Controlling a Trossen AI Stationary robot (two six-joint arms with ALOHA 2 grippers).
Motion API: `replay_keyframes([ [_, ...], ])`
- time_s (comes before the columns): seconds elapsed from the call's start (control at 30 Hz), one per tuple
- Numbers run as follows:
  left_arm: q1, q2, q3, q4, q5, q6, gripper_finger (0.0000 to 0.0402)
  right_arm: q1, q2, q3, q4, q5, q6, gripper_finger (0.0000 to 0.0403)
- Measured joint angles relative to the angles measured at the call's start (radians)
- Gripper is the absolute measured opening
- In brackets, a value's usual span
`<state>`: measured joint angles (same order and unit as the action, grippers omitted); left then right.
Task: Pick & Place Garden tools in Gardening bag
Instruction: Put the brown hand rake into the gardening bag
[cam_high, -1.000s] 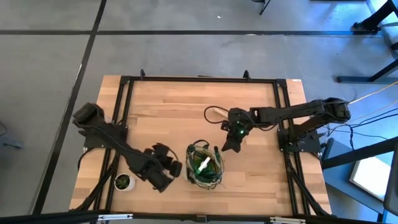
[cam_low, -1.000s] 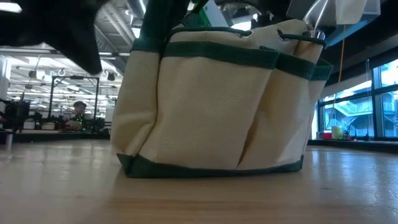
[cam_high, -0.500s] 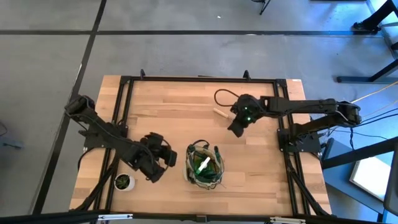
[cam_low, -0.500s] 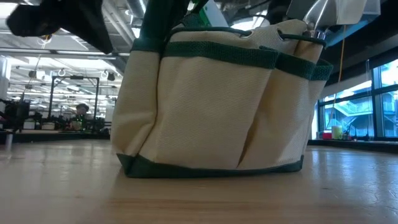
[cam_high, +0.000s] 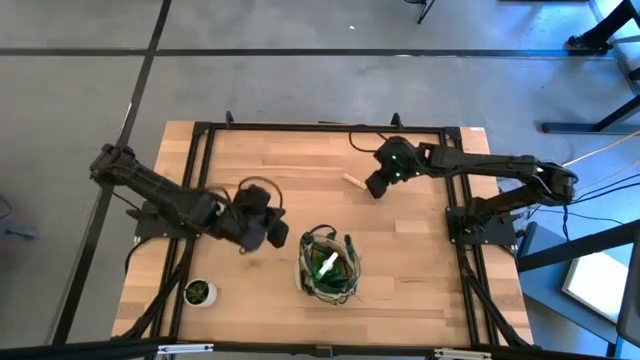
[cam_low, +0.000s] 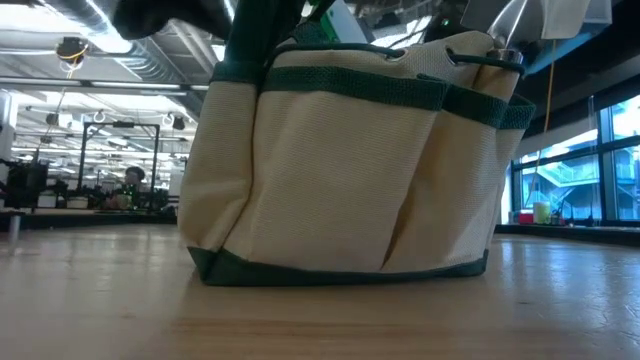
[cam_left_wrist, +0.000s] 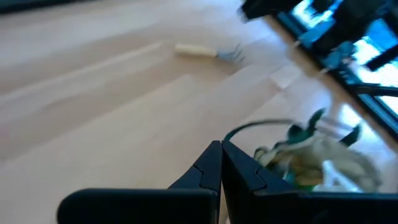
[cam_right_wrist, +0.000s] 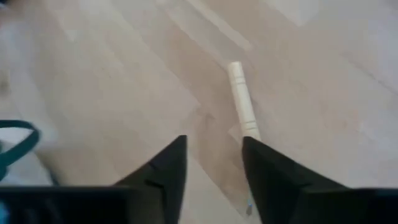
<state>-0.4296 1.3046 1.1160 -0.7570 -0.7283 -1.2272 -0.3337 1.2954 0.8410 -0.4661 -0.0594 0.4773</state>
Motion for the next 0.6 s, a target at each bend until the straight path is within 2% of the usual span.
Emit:
replay_keyframes([
  [0.13,0.081,-0.036,0.0,0.071,0.059,0.181,0.0001,-0.035,0.081,0.0,0.021,-0.027,-0.04,0.02],
  [0.23,0.148,-0.044,0.0,0.112,0.131,0.289,0.0001,-0.054,0.156,0.0,0.026,-0.051,-0.039,0.0222],
  [0.4,0.24,-0.044,0.0,0.206,0.253,0.426,0.0001,-0.066,0.229,-0.001,0.042,-0.048,0.009,0.0223],
  [0.6,0.302,-0.044,0.0,0.282,0.284,0.54,0.0001,-0.063,0.281,-0.001,0.158,0.0,-0.056,0.0207],
])
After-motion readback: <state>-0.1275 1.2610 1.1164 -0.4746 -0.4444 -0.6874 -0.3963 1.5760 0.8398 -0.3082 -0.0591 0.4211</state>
